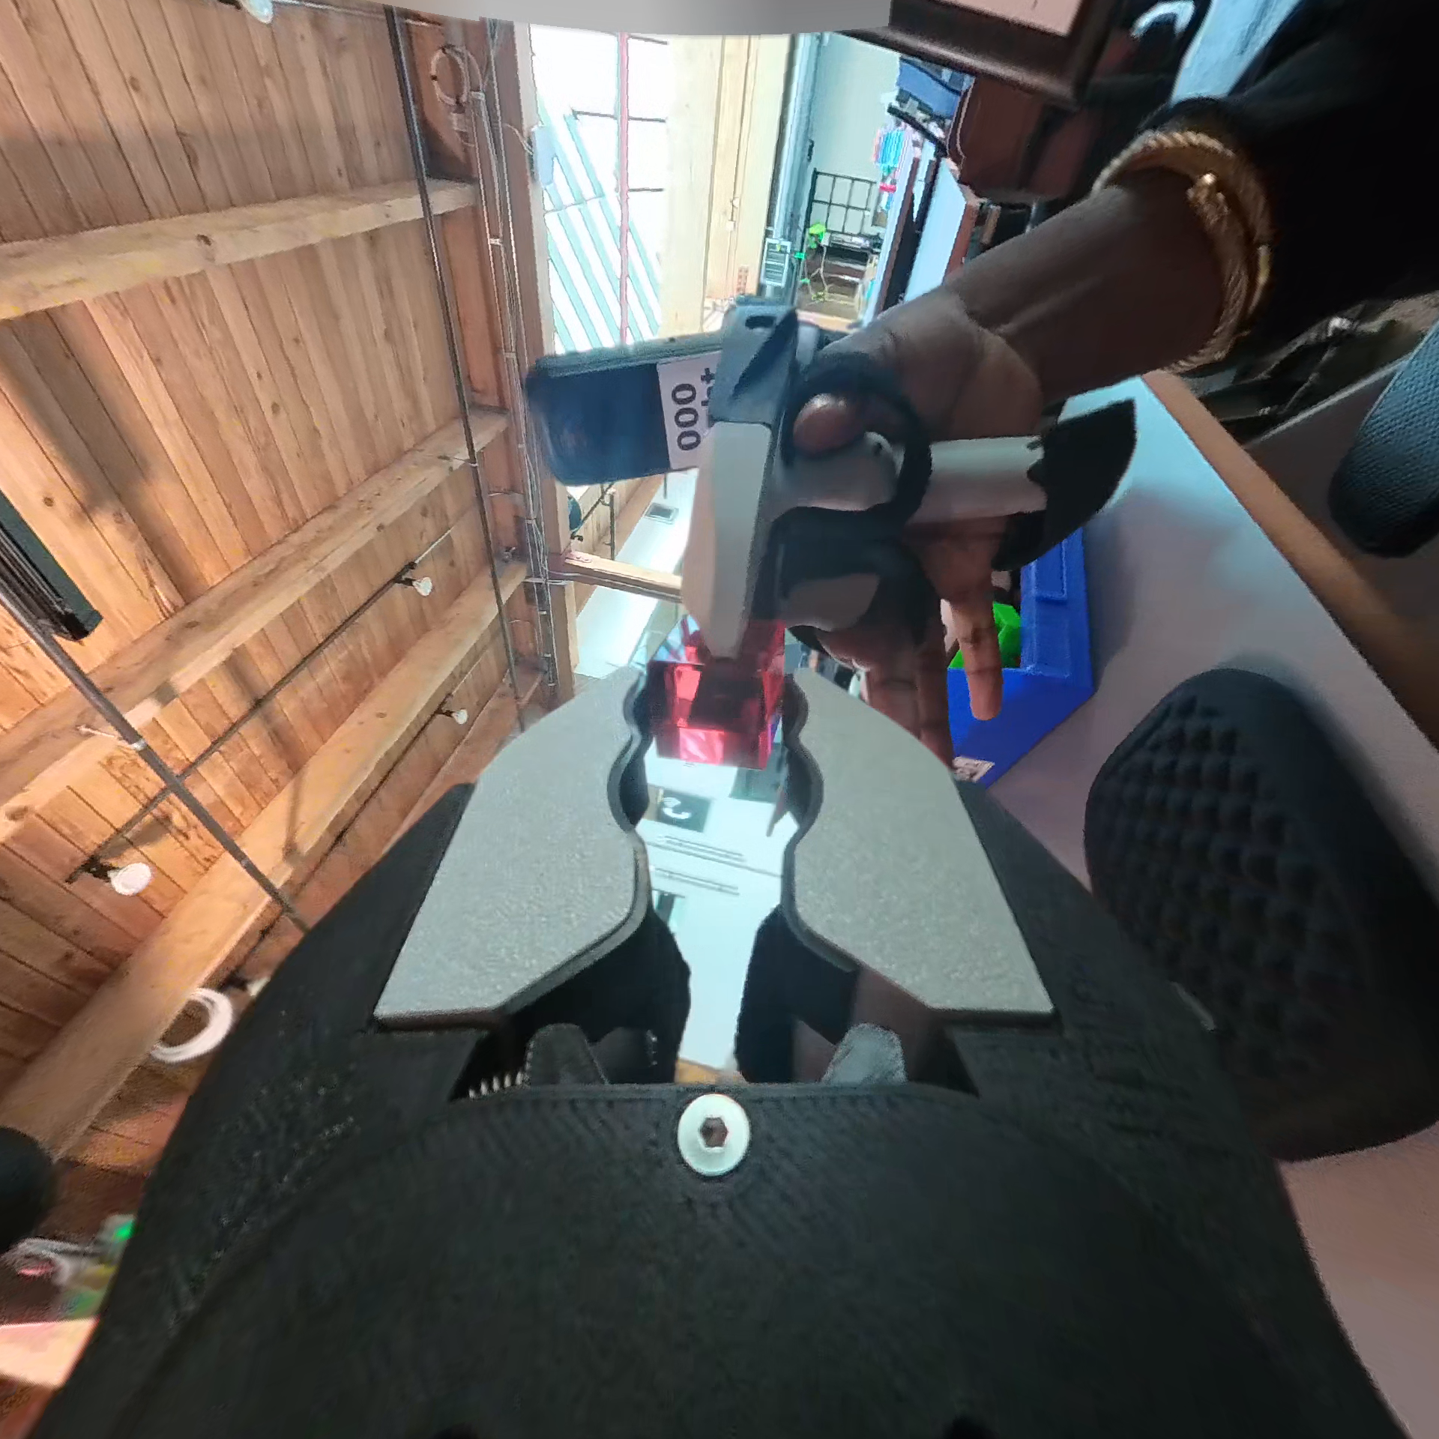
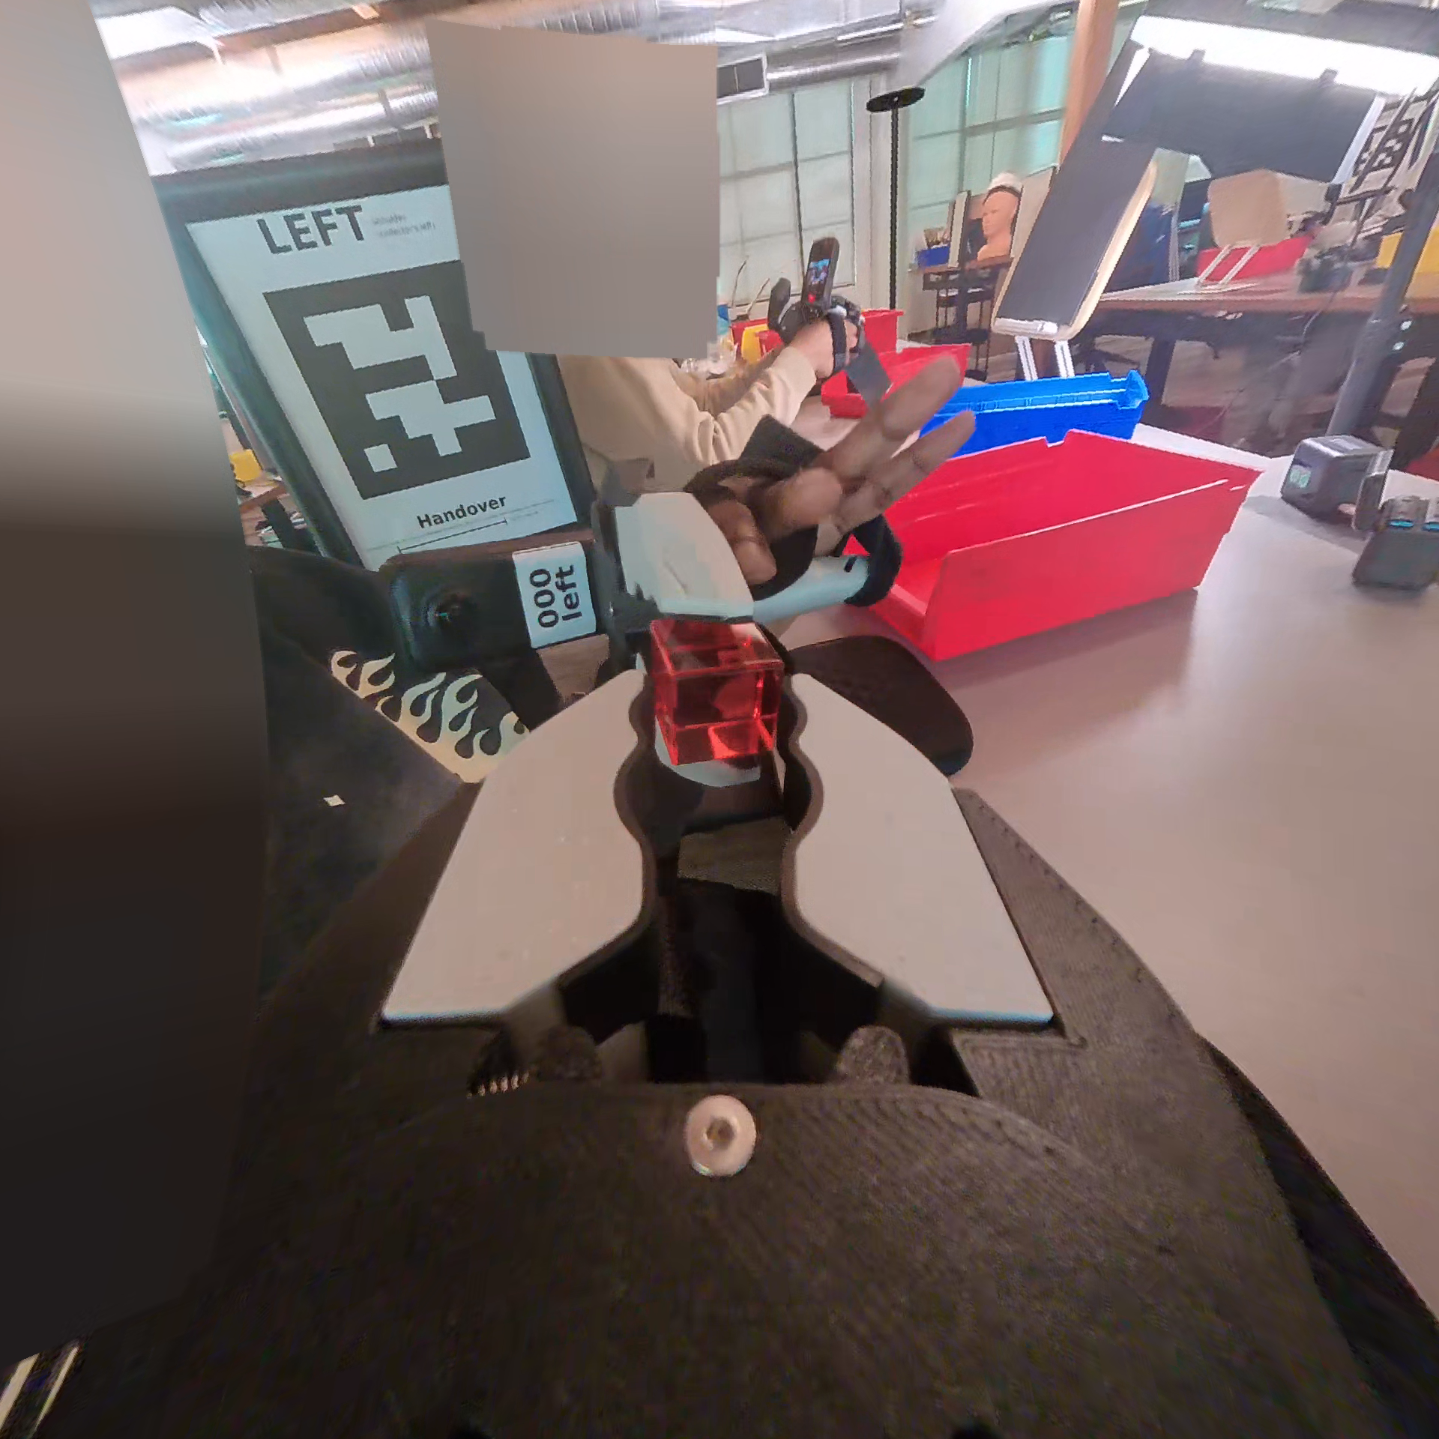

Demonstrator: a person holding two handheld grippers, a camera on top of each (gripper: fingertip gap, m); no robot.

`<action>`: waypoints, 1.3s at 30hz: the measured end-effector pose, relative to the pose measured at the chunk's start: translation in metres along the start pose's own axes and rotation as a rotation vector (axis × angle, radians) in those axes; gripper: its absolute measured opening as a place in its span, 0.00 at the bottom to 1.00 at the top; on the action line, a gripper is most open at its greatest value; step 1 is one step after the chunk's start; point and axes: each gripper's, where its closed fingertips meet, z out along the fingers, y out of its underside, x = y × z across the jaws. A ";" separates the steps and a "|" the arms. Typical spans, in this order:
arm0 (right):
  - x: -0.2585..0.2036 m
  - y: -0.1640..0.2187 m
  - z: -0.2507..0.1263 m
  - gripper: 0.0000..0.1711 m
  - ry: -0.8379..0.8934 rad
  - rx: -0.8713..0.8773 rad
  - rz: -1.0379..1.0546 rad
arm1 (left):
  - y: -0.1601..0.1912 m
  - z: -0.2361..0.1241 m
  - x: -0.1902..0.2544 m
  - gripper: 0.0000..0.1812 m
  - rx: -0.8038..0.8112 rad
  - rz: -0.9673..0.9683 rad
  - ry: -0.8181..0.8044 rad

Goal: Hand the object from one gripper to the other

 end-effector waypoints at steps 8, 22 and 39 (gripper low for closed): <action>-0.005 -0.043 -0.021 0.40 0.173 0.323 -0.592 | 0.002 -0.006 -0.027 0.16 0.119 -0.684 0.023; -0.007 0.000 -0.003 0.27 0.447 -0.071 -1.761 | -0.015 -0.009 0.021 0.16 0.138 -1.335 0.552; 0.004 -0.028 -0.009 0.16 0.166 0.175 -0.385 | -0.002 -0.012 -0.020 0.35 0.097 -0.282 -0.016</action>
